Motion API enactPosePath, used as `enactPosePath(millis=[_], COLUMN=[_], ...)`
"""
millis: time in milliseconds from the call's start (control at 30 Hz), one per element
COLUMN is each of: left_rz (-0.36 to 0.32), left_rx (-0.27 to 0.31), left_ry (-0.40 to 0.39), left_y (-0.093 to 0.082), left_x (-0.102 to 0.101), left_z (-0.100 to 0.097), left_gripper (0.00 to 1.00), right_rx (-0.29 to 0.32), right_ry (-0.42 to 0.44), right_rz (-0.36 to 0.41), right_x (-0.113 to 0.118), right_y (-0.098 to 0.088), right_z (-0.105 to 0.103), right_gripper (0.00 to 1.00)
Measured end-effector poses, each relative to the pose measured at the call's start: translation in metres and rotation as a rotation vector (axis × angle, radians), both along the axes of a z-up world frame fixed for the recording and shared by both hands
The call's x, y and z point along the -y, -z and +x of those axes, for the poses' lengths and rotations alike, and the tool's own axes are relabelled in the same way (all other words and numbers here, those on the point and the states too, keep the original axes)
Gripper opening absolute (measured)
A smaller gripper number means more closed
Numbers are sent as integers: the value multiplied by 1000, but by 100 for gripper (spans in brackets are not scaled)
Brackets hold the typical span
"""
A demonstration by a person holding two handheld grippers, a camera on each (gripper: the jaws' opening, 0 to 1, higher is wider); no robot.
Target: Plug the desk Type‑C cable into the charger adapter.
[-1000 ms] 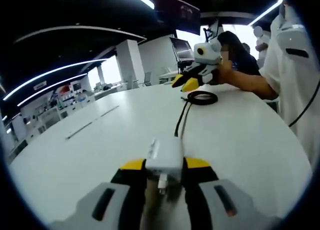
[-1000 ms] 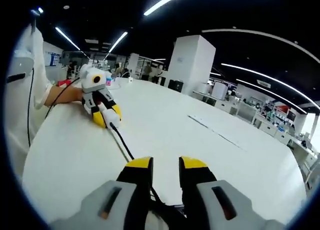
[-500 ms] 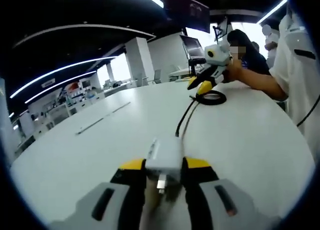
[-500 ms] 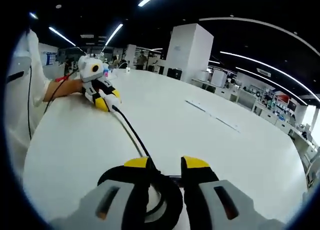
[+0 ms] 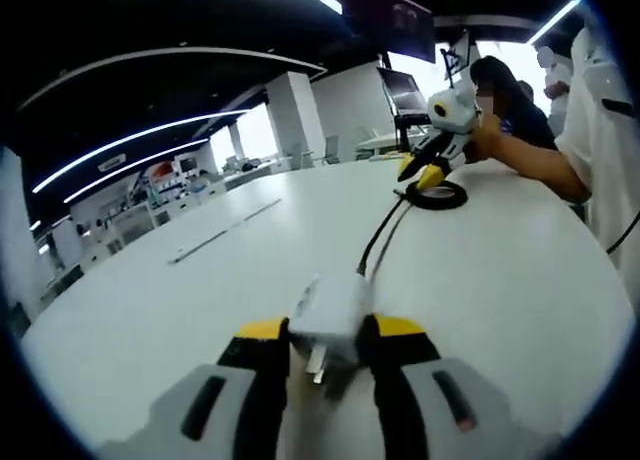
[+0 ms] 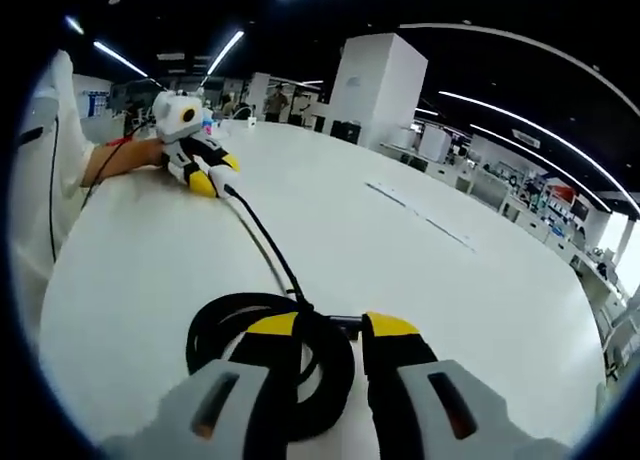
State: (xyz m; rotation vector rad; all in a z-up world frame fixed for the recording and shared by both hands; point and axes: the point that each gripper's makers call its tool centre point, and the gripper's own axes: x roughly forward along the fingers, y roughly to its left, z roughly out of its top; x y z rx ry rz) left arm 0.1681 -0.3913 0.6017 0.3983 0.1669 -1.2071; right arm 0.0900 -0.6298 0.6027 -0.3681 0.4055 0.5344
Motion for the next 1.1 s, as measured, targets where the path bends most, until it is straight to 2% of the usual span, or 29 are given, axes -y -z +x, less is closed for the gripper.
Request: enactPosePath(millis=[267, 367, 633, 800, 1100], left_rz=[1, 1, 2, -41, -74], left_rx=[-2, -2, 1, -1, 2], left_ry=[-16, -25, -47, -85, -124], left_y=[0, 0, -1, -9, -12], left_x=[-2, -3, -8, -12, -14], left_z=[3, 5, 10, 17, 25], left_gripper=[32, 32, 31, 31, 29], right_rx=[-6, -22, -17, -12, 10], right_ry=[11, 9, 22, 44, 67], right_rz=[-29, -20, -28, -32, -48], right_x=[2, 1, 3, 7, 10], right_y=[5, 7, 8, 8, 7], right_z=[1, 0, 3, 6, 11], right_gripper=[23, 18, 18, 18, 18])
